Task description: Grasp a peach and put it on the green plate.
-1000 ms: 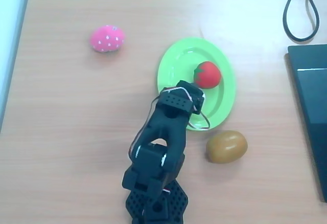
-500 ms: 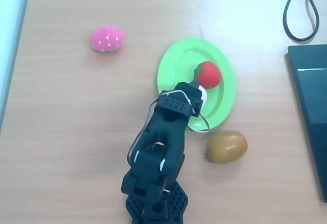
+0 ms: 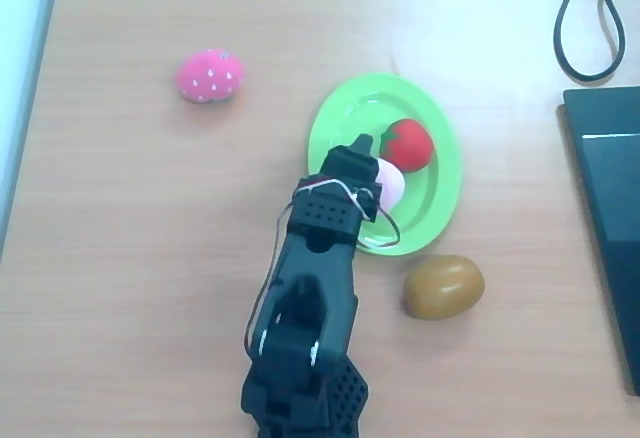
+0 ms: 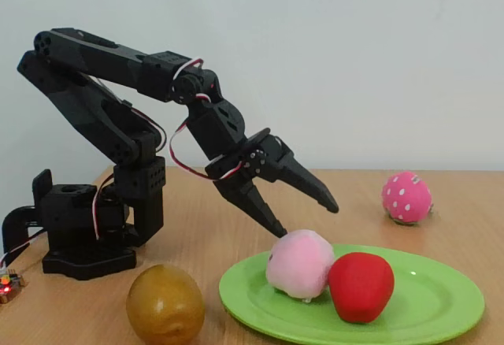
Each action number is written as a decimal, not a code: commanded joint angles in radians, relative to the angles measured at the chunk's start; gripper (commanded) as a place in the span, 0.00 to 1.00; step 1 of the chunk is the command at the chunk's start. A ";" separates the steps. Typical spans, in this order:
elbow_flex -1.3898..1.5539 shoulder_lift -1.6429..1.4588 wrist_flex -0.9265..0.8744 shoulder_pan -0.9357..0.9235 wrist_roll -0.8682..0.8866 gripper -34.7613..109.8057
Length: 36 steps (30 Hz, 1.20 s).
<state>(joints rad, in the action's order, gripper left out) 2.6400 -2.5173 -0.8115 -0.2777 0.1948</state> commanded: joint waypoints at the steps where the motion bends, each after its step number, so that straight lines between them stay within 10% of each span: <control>1: 0.003 -0.086 -0.040 0.038 0.005 0.51; 9: 0.006 -0.302 -0.072 0.155 -0.044 0.47; 18: 0.127 -0.480 -0.072 0.221 -0.126 0.19; 36: 0.304 -0.647 -0.376 0.270 -0.081 0.18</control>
<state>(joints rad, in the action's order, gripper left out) 2.9253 -3.1385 -1.1259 -0.0031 0.0798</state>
